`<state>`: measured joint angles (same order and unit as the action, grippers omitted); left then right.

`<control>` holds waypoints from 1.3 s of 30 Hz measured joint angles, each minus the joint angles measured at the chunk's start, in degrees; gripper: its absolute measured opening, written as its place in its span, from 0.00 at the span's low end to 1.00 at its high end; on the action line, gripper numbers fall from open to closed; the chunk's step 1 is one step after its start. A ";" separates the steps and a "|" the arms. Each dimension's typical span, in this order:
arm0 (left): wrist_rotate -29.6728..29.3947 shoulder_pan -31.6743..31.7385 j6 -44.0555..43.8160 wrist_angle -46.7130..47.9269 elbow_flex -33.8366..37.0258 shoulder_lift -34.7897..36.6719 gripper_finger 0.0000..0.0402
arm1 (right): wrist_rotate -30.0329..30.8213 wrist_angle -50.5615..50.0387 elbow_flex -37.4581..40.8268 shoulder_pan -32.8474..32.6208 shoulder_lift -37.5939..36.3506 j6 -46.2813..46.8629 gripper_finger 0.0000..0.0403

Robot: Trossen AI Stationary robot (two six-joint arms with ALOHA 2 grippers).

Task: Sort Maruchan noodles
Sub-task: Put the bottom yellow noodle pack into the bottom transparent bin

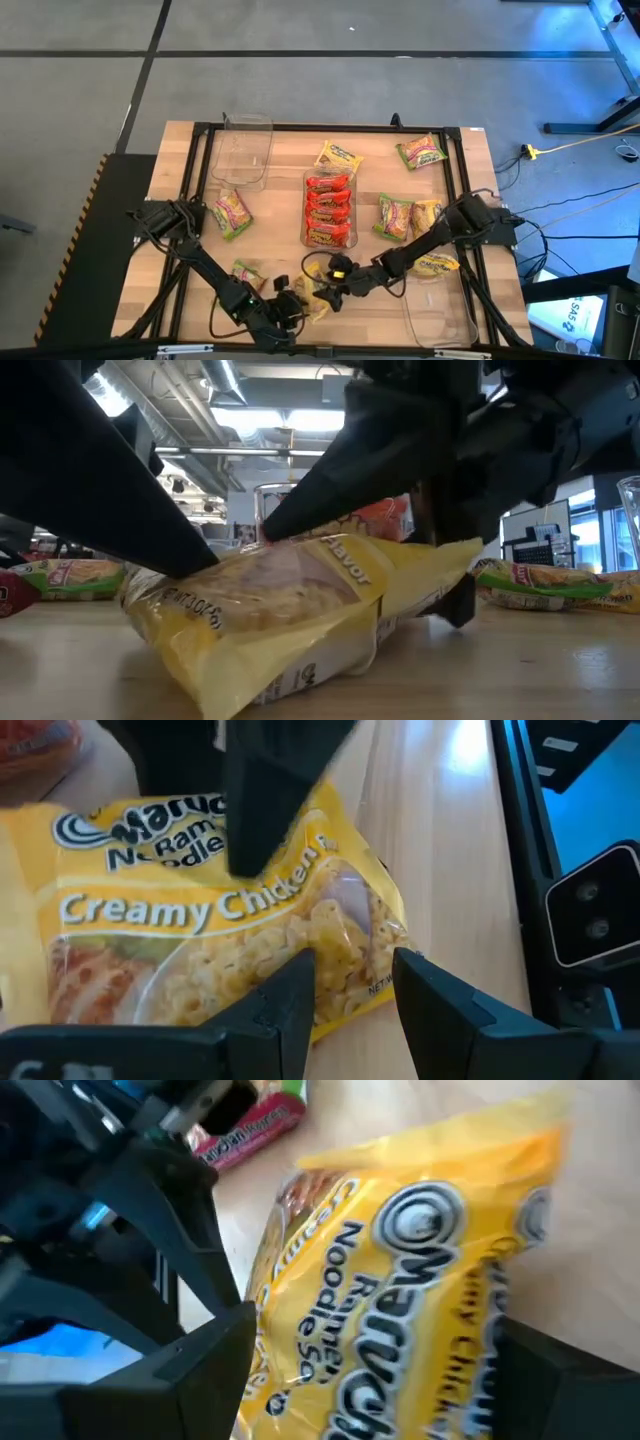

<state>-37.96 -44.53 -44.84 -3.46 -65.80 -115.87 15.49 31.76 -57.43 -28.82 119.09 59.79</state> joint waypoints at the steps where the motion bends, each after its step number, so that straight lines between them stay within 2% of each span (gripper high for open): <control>1: -0.06 0.00 0.01 0.00 0.00 0.00 0.32 | -0.17 0.04 -0.63 -0.02 0.58 -0.22 0.75; 8: -0.10 -0.01 0.02 -0.14 0.00 0.02 0.32 | -3.90 -0.44 -4.30 -0.02 2.81 -4.88 0.72; 11: -0.02 -0.04 0.38 -0.25 -0.01 0.07 0.32 | -4.61 -0.38 -5.20 0.00 2.88 -7.25 0.64; 17: 1.75 -0.40 0.42 -0.21 -0.04 0.48 0.32 | -5.63 -0.31 -5.80 0.00 2.87 -10.42 0.40; 23: 9.80 -1.10 -1.40 0.97 -0.13 3.52 0.32 | -6.01 0.60 -6.01 -0.07 2.49 -13.47 0.24; 27: 12.35 -2.43 -1.20 -0.47 -0.22 5.61 0.32 | -6.09 0.60 -6.01 -0.08 2.27 -17.54 0.24; 31: 11.24 -3.14 -1.47 -0.01 -0.13 6.05 0.32 | -6.95 -2.44 -5.85 -0.09 0.17 -23.09 0.27; 34: 10.00 -3.54 -1.60 -0.68 -0.13 6.05 0.32 | -9.50 -9.20 -5.70 -0.21 -3.30 -26.54 0.25; 39: 8.49 -3.41 -1.41 -2.12 -0.13 6.05 0.32 | -9.05 -23.75 -5.70 -1.92 -11.42 -29.78 0.23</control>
<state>-29.47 -47.94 -46.25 -5.59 -65.93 -109.82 6.44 8.01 -63.13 -30.74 107.67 30.01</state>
